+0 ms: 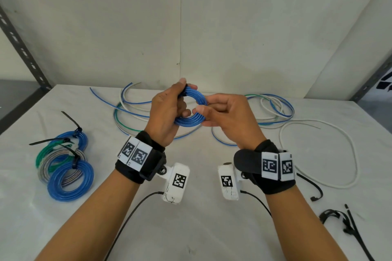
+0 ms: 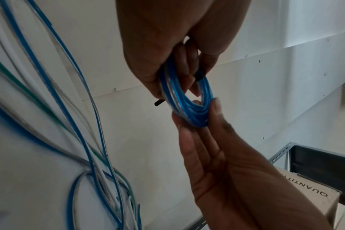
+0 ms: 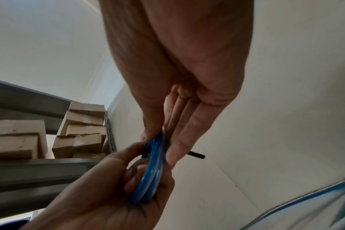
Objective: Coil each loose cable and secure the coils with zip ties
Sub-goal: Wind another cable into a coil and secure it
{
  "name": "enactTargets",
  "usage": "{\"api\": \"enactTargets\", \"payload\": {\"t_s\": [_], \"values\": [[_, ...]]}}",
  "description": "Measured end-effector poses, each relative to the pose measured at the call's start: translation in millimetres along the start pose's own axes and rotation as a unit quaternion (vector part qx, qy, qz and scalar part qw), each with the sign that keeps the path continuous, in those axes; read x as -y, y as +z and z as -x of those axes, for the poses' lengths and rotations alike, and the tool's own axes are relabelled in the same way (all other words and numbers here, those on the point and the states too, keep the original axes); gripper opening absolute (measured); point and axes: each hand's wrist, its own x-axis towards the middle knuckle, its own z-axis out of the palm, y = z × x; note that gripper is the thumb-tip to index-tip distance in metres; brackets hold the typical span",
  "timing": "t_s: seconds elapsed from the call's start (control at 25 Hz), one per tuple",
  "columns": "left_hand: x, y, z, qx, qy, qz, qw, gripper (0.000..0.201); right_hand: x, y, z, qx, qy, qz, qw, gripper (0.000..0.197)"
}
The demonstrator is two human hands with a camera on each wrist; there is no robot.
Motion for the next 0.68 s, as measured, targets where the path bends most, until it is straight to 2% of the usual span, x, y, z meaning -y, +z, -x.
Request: {"api": "enactTargets", "payload": {"t_s": [0.12, 0.28, 0.56, 0.68], "values": [[-2, 2, 1, 0.040, -0.006, -0.031, 0.999, 0.034, 0, -5, -1, -0.064, -0.018, -0.025, 0.998, 0.020], [-2, -1, 3, 0.051, -0.003, -0.069, 0.996, 0.028, 4, -15, -1, -0.120, -0.035, -0.053, 0.991, 0.022], [-5, -5, 2, 0.070, 0.008, -0.014, 0.997, 0.030, 6, -16, -1, -0.131, -0.042, -0.098, 0.986, 0.020], [-5, -7, 0, 0.053, 0.024, -0.015, 0.998, 0.033, 6, -13, 0, -0.106, -0.042, -0.084, 0.990, 0.023]]}}
